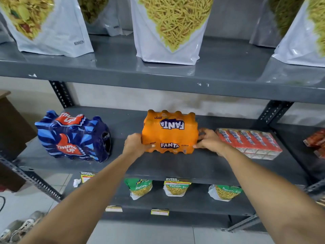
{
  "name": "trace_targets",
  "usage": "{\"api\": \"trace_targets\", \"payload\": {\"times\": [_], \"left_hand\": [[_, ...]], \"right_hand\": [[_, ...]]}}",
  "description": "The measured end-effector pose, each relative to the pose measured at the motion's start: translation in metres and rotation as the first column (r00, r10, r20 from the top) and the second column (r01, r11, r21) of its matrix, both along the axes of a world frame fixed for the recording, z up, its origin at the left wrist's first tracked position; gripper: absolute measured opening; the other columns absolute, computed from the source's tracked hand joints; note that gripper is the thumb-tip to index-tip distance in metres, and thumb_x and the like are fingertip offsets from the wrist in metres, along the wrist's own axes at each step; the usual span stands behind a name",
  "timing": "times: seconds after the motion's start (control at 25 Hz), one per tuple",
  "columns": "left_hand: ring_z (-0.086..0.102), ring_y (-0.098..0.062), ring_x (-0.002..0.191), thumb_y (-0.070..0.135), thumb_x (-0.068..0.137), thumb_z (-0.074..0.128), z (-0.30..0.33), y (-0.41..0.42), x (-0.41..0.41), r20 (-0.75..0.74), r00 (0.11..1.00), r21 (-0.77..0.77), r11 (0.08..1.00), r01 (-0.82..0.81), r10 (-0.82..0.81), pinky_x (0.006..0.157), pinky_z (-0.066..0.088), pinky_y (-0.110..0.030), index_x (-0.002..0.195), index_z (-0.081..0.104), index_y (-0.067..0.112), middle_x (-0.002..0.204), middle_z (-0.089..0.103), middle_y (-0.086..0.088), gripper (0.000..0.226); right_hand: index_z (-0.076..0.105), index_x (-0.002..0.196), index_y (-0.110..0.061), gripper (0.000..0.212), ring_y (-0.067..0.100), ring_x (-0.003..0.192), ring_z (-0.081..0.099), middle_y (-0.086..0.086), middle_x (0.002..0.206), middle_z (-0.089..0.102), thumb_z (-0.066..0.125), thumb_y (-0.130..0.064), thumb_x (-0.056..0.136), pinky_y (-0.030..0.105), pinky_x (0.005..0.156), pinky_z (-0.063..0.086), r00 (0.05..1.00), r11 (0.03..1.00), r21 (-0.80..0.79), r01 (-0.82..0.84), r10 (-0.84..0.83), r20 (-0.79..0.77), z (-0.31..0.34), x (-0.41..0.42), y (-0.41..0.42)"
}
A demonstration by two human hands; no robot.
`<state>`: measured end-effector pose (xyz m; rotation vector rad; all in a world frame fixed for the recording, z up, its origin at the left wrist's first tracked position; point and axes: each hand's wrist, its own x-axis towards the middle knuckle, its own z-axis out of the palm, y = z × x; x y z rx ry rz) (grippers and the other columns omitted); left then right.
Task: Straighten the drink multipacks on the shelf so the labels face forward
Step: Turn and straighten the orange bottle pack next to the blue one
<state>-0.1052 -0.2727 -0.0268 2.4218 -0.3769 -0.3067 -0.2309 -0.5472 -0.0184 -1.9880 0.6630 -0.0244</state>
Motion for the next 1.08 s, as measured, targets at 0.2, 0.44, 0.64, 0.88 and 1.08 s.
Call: {"api": "trace_targets", "payload": {"times": [0.2, 0.44, 0.64, 0.88, 1.08], "left_hand": [[0.073, -0.03, 0.072, 0.038, 0.091, 0.059, 0.004, -0.014, -0.004, -0.21, 0.978, -0.017, 1.0, -0.014, 0.01, 0.076, 0.06, -0.042, 0.088, 0.067, -0.004, 0.08, 0.074, -0.018, 0.042], [0.03, -0.031, 0.141, 0.069, 0.086, 0.041, 0.012, -0.032, -0.037, -0.372, 0.896, -0.4, 0.913, 0.082, -0.243, 0.115, 0.025, -0.048, 0.153, 0.01, 0.018, 0.158, 0.025, -0.007, 0.09], [0.024, -0.023, 0.143, 0.092, 0.055, 0.047, 0.008, -0.056, -0.061, -0.242, 0.963, -0.583, 0.811, -0.043, -0.123, 0.114, 0.028, -0.048, 0.152, 0.005, 0.034, 0.16, 0.017, 0.003, 0.121], [0.064, -0.026, 0.106, 0.075, 0.061, 0.061, 0.007, -0.023, -0.006, -0.322, 0.942, -0.61, 0.782, -0.129, -0.096, 0.07, 0.06, -0.038, 0.127, 0.059, 0.032, 0.115, 0.067, 0.0, 0.079], [0.06, -0.025, 0.113, 0.074, 0.075, 0.053, 0.026, 0.01, 0.043, -0.383, 0.914, -0.545, 0.832, -0.107, -0.132, 0.087, 0.051, -0.034, 0.125, 0.057, 0.033, 0.122, 0.066, 0.004, 0.065]], "right_hand": [[0.058, 0.119, -0.018, 0.032, 0.027, 0.106, 0.059, 0.011, 0.111, 0.064, 0.042, -0.014, 0.092, 0.049, 0.095, 0.05, 0.958, 0.877, 0.45, 0.17, -0.254, 0.133, 0.009, 0.017, 0.019], [0.059, 0.08, -0.016, 0.038, 0.022, 0.09, 0.066, 0.007, 0.082, 0.073, 0.037, -0.041, 0.097, 0.035, 0.092, 0.045, 0.918, 0.864, 0.426, 0.267, -0.363, 0.162, -0.002, 0.004, 0.022], [0.053, 0.085, -0.006, 0.045, 0.032, 0.069, 0.074, 0.024, 0.066, 0.072, 0.037, -0.045, 0.1, 0.027, 0.069, 0.057, 0.96, 0.892, 0.41, 0.193, -0.257, 0.108, -0.012, 0.003, 0.037], [0.046, 0.138, -0.014, 0.077, 0.027, 0.115, 0.061, 0.004, 0.107, 0.07, 0.037, -0.072, 0.089, 0.039, 0.095, 0.043, 0.975, 0.979, 0.105, 0.175, -0.187, 0.118, 0.001, 0.035, 0.042], [0.041, 0.142, -0.033, 0.067, 0.024, 0.133, 0.045, 0.002, 0.146, 0.048, 0.04, -0.073, 0.087, 0.03, 0.093, 0.034, 0.983, 1.0, -0.011, -0.002, 0.004, 0.184, 0.034, 0.075, 0.029]]}}
